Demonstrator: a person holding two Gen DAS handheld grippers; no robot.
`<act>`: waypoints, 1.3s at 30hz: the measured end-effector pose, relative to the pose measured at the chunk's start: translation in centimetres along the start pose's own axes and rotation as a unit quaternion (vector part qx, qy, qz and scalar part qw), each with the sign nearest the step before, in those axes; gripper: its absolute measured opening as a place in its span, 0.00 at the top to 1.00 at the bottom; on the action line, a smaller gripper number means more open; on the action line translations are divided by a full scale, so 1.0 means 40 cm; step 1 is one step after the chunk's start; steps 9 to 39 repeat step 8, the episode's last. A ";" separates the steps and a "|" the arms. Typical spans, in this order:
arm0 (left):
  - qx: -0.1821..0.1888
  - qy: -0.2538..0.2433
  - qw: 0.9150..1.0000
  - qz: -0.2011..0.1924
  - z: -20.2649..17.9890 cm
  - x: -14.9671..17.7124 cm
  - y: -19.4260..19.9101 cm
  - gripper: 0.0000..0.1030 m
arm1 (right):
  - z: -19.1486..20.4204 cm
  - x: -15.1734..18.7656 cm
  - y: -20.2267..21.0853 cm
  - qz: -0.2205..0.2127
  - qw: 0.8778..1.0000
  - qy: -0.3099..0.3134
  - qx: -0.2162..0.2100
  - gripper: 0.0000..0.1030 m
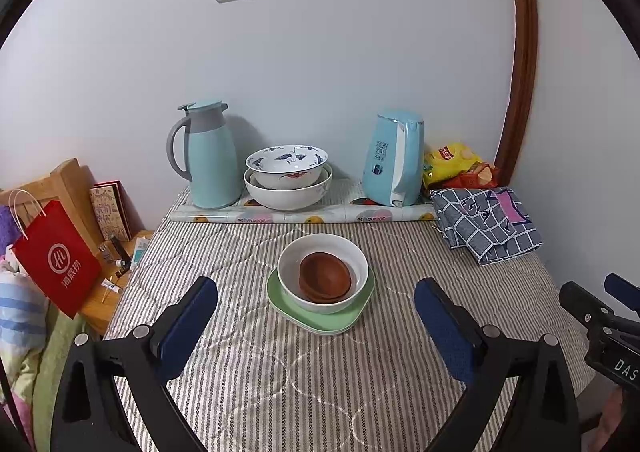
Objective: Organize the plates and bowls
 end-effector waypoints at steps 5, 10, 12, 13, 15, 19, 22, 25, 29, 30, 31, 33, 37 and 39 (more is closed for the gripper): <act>0.000 -0.001 1.000 0.000 -0.001 0.001 0.002 0.03 | 0.000 0.000 0.000 0.000 1.000 0.000 0.002 0.09; -0.002 -0.001 1.000 0.000 0.000 0.002 0.000 0.03 | 0.000 0.001 0.000 0.001 1.000 0.001 0.002 0.09; -0.002 -0.001 1.000 0.000 0.000 0.002 0.000 0.03 | 0.000 0.001 0.000 0.001 1.000 0.001 0.002 0.09; -0.002 -0.001 1.000 0.000 0.000 0.002 0.000 0.03 | 0.000 0.001 0.000 0.001 1.000 0.001 0.002 0.09; -0.002 -0.001 1.000 0.000 0.000 0.002 0.000 0.03 | 0.000 0.001 0.000 0.001 1.000 0.001 0.002 0.09; -0.002 -0.001 1.000 0.000 0.000 0.002 0.000 0.03 | 0.000 0.001 0.000 0.001 1.000 0.001 0.002 0.09; -0.002 -0.001 1.000 0.000 0.000 0.002 0.000 0.03 | 0.000 0.001 0.000 0.001 1.000 0.001 0.002 0.09; -0.002 -0.001 1.000 0.000 0.000 0.002 0.000 0.03 | 0.000 0.001 0.000 0.001 1.000 0.001 0.002 0.09; -0.002 -0.001 1.000 0.000 0.000 0.002 0.000 0.03 | 0.000 0.001 0.000 0.001 1.000 0.001 0.002 0.09; -0.002 -0.001 1.000 0.000 0.000 0.002 0.000 0.03 | 0.000 0.001 0.000 0.001 1.000 0.001 0.002 0.09; -0.002 -0.001 1.000 0.000 0.000 0.002 0.000 0.03 | 0.000 0.001 0.000 0.001 1.000 0.001 0.002 0.09; -0.002 -0.001 1.000 0.000 0.000 0.002 0.000 0.03 | 0.000 0.001 0.000 0.001 1.000 0.001 0.002 0.09; -0.002 -0.001 1.000 0.000 0.000 0.002 0.000 0.03 | 0.000 0.001 0.000 0.001 1.000 0.001 0.002 0.09; -0.002 -0.001 1.000 0.000 0.000 0.002 0.000 0.03 | 0.000 0.001 0.000 0.001 1.000 0.001 0.002 0.09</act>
Point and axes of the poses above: each gripper's, at about its wrist camera, not at the fingertips, and y roughly against the way its jaws point, z to its left, x to its underside, the point moved 6 cm from there along -y, roughly the way its jaws point, and after that the axes turned 10 degrees about z, right-handed, at the moved point
